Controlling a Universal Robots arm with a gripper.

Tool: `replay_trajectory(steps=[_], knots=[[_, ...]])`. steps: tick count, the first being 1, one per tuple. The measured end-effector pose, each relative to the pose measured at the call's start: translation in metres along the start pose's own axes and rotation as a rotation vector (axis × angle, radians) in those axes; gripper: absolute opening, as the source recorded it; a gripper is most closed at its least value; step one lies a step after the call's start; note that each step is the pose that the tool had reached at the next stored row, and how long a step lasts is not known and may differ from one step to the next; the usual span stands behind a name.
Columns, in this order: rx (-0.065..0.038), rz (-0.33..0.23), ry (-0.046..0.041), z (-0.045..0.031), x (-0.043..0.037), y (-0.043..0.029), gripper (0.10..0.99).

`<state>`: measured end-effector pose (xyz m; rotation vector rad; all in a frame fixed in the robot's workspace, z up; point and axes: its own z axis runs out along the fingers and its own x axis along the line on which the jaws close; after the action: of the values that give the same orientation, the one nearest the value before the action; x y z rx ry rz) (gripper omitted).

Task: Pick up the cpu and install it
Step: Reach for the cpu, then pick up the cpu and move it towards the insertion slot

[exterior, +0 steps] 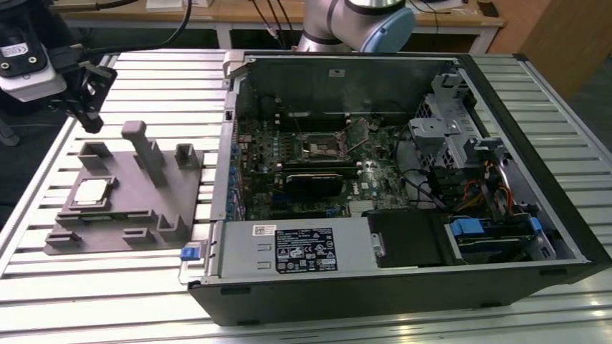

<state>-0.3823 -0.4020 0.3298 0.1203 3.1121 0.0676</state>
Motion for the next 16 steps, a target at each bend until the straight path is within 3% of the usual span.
replay_trajectory(steps=[16], knots=[[0.000,0.000,0.0001,0.0038,0.0052,-0.0006,0.106]])
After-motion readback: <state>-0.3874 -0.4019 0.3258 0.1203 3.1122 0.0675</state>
